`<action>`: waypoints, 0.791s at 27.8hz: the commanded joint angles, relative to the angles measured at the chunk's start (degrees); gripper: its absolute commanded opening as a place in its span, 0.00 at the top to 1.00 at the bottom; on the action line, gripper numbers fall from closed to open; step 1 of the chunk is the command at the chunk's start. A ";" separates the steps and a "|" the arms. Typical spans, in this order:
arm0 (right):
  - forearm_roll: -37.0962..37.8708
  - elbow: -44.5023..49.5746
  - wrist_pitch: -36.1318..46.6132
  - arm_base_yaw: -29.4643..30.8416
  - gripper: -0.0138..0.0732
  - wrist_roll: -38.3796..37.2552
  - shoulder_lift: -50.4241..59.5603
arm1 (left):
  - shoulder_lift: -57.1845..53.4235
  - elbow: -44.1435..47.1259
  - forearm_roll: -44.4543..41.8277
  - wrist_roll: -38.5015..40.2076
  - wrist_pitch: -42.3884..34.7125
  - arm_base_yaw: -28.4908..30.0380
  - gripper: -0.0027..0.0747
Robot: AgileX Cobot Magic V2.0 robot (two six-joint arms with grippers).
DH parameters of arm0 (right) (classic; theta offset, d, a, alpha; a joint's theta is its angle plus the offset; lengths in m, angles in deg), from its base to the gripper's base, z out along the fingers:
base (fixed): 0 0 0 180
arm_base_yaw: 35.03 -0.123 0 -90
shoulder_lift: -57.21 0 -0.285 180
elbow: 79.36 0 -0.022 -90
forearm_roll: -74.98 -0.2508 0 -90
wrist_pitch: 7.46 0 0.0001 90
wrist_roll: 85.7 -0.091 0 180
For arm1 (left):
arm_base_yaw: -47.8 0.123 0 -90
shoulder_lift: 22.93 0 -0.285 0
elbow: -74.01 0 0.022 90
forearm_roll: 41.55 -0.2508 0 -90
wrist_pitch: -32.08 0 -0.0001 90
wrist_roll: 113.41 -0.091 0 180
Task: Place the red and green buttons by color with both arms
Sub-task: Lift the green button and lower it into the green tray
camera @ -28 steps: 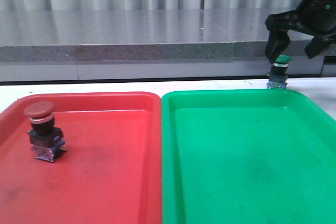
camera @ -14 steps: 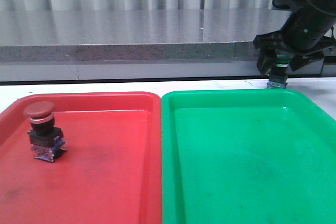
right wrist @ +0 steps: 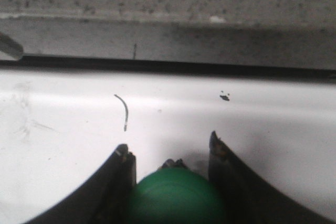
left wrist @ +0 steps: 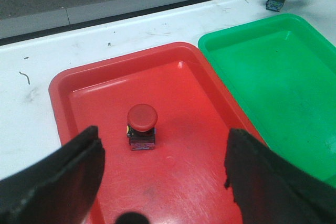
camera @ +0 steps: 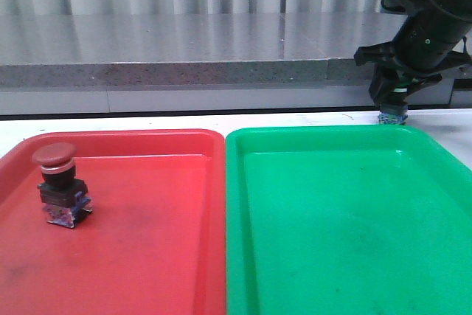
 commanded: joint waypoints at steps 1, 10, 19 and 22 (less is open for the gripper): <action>-0.96 -2.09 0.82 0.07 0.51 0.75 6.55 | 0.12 -1.47 0.75 0.46 -3.94 -0.36 0.35; -0.96 5.31 -1.04 0.07 0.51 0.80 17.42 | 0.12 -1.47 0.75 0.46 -3.94 -0.36 0.35; -0.60 24.39 3.79 -4.34 0.51 3.38 36.46 | 0.12 -1.47 0.75 0.46 -3.94 -0.36 0.35; -0.01 29.66 5.46 -7.94 0.51 3.38 40.62 | 0.12 -1.47 0.75 0.46 -3.94 -0.36 0.35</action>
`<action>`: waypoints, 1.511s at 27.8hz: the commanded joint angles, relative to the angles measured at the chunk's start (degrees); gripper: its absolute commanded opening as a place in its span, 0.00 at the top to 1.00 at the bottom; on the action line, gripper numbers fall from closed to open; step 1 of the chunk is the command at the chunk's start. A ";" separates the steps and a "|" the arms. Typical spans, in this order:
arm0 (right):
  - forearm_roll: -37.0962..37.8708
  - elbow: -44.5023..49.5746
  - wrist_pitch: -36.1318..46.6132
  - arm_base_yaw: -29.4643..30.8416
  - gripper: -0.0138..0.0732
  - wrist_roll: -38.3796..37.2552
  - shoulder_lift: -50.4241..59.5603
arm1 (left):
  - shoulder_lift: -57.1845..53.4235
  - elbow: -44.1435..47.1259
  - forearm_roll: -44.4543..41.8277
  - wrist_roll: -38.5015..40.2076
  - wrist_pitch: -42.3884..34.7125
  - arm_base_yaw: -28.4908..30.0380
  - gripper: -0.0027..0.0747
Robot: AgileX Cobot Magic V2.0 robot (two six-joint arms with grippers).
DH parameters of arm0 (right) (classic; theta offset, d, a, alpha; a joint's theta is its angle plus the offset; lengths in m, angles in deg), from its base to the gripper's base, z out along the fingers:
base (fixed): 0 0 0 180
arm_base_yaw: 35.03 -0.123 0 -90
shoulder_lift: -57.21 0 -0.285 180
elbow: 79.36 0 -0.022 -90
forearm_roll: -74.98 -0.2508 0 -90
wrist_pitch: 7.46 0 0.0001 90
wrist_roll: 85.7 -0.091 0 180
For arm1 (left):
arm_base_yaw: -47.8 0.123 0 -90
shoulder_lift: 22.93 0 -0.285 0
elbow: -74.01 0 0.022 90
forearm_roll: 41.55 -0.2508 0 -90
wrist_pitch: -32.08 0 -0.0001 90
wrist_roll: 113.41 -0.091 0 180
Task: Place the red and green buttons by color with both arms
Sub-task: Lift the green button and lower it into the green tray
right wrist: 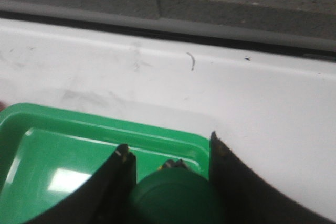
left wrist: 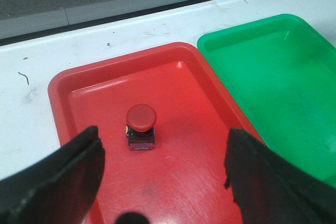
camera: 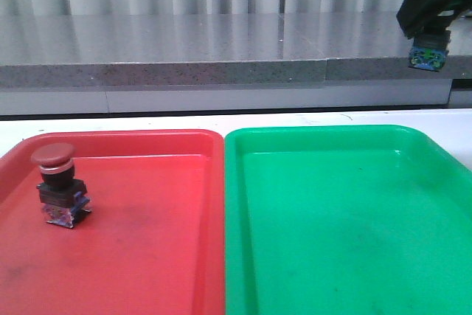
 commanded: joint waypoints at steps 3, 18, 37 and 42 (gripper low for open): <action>0.48 7.35 6.69 -6.00 0.51 0.86 8.13 | 0.12 -1.47 0.75 0.46 -3.94 -0.36 0.35; 1.56 17.23 16.11 -14.85 0.51 0.86 1.47 | 0.12 -1.47 0.75 0.46 -3.94 -0.36 0.35; 1.83 17.23 18.88 -14.85 0.51 0.86 -4.57 | 0.12 -1.47 0.75 0.46 -3.94 -0.36 0.35; 1.83 17.23 18.65 -14.85 0.46 0.86 -4.57 | 0.12 -1.47 0.75 0.46 -3.94 -0.36 0.35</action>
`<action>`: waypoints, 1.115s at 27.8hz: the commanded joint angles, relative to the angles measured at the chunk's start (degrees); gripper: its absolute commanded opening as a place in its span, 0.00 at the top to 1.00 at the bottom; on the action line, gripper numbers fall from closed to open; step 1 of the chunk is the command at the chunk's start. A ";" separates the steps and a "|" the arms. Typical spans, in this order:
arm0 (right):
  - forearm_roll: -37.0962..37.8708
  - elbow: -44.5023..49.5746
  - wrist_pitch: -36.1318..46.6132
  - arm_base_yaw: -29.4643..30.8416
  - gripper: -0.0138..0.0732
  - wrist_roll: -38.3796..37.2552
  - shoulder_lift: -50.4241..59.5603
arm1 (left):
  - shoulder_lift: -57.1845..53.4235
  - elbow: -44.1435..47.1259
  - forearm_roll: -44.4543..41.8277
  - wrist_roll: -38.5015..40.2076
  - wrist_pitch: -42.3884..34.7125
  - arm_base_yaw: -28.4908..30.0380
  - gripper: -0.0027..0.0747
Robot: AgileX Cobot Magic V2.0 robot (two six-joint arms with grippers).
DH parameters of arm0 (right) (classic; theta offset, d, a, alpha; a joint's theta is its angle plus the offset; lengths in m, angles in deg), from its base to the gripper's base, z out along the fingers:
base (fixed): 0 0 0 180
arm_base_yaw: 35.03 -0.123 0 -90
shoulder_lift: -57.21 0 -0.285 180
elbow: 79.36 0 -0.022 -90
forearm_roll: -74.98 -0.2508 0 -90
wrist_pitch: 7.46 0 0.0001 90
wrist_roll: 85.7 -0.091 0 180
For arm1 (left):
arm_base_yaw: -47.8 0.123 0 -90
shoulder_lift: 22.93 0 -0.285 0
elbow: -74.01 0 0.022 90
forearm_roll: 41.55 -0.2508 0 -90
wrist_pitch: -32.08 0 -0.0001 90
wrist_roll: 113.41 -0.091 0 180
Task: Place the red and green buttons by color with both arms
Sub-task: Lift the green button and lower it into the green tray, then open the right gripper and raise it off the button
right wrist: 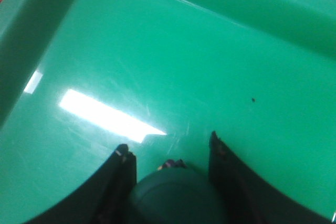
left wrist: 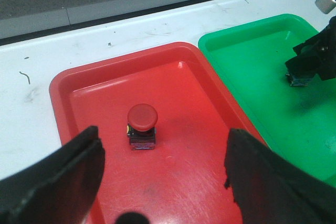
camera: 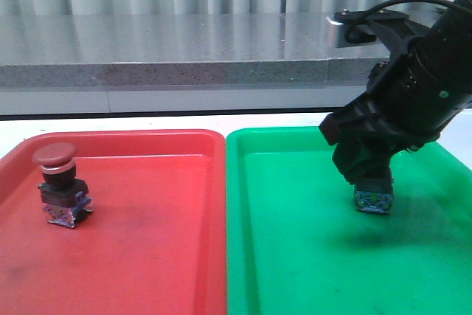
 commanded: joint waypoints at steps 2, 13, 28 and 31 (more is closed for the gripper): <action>0.64 -1.30 2.77 0.00 0.43 0.63 1.91 | 0.12 -1.47 0.75 0.46 -3.94 -0.36 0.35; 0.64 -1.30 2.77 0.00 0.23 0.63 2.07 | 0.12 -1.47 0.75 0.46 -3.94 -0.36 0.35; 0.59 -1.40 -2.11 0.00 0.21 0.58 10.86 | 0.12 -1.47 0.75 0.46 -3.94 -0.36 0.35; 0.80 -1.40 -3.85 0.06 0.21 0.58 14.16 | 0.12 -1.47 0.75 0.46 -3.94 -0.36 0.35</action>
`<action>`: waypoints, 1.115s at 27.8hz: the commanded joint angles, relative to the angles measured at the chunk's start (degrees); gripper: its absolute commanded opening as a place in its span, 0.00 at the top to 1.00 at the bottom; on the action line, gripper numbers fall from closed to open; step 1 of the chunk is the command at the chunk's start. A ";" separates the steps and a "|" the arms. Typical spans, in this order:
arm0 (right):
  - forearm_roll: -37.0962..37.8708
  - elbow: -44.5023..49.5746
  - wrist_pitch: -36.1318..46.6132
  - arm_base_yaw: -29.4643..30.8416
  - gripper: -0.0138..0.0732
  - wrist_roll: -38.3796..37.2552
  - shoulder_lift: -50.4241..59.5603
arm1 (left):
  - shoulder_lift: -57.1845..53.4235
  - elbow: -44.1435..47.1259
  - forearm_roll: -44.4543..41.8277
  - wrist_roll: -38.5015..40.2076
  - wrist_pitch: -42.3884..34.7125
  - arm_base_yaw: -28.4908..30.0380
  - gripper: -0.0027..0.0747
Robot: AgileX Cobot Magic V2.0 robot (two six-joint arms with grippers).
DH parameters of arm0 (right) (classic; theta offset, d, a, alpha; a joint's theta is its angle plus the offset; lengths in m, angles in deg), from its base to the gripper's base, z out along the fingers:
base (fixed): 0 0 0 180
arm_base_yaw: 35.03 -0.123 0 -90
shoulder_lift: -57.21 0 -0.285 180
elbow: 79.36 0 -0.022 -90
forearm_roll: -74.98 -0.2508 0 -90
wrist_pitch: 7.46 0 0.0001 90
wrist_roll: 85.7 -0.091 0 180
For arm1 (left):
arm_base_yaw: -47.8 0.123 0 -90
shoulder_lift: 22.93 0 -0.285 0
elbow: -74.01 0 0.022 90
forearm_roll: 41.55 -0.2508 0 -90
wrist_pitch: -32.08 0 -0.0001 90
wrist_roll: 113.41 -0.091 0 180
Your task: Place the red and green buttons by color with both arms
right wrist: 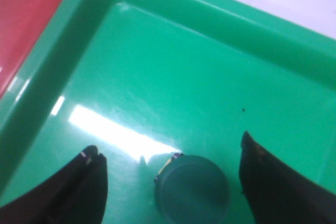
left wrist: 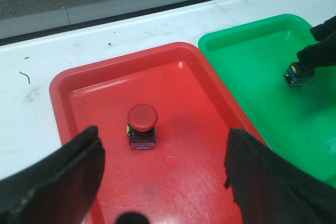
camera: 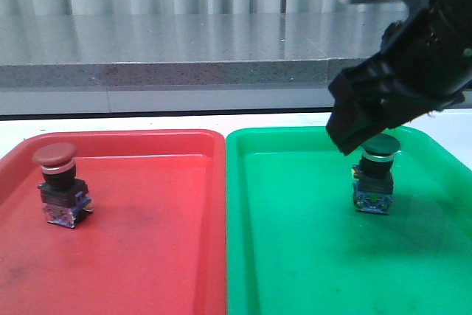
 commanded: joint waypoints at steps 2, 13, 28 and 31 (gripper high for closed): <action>1.28 -1.40 -1.00 0.07 0.21 0.58 7.56 | 0.12 -1.47 0.75 0.46 -3.94 -0.36 0.35; 2.07 -1.35 -12.39 0.07 0.21 0.32 20.71 | 0.12 -1.47 0.75 0.46 -3.94 -0.36 0.35; 6.31 -1.30 -27.12 0.13 0.21 -2.76 37.59 | 0.12 -1.47 0.75 0.46 -3.94 -0.36 0.35; 9.13 -1.30 -29.30 0.13 0.21 -5.15 40.65 | 0.12 -1.47 0.75 0.46 -3.94 -0.36 0.35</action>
